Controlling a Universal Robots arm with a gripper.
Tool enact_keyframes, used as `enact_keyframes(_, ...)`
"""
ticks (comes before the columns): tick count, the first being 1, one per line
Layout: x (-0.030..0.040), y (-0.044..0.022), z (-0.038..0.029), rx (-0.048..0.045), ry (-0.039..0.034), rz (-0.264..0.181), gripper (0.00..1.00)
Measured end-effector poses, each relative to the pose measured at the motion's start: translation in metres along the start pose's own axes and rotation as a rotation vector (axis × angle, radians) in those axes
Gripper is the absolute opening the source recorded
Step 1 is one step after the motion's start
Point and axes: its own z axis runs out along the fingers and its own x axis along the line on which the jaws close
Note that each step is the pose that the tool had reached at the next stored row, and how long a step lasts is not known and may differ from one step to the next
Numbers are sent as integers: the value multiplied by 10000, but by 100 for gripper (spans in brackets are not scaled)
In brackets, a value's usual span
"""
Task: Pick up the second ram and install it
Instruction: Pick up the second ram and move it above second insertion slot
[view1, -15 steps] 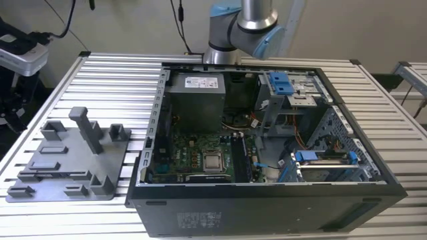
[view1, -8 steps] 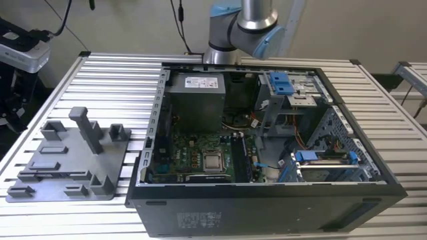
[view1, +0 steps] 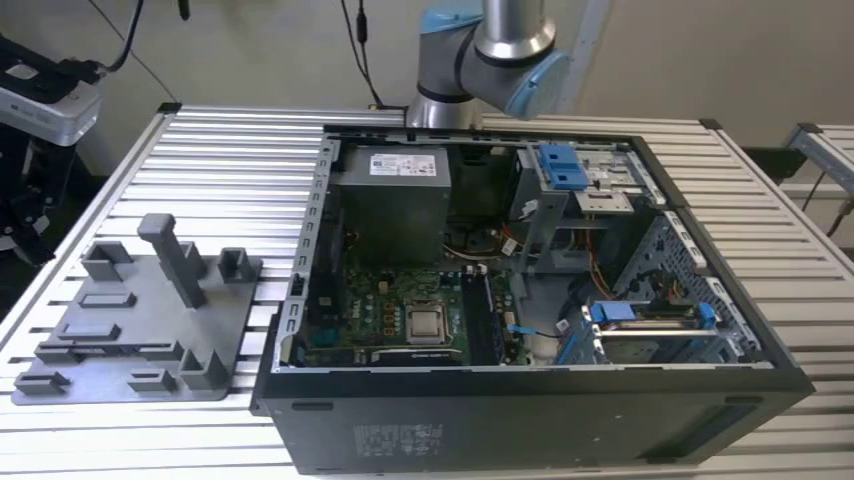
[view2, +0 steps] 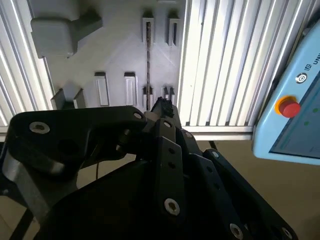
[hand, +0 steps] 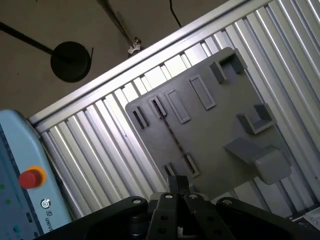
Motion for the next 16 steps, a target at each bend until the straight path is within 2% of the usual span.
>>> enact_keyframes(8, 0, -1, 0, 3, 1, -51, 11)
enact_keyframes(11, 0, 0, 1, 67, -20, -369, 11)
enact_keyframes(16, -1, -1, 14, 184, -63, -1159, 11)
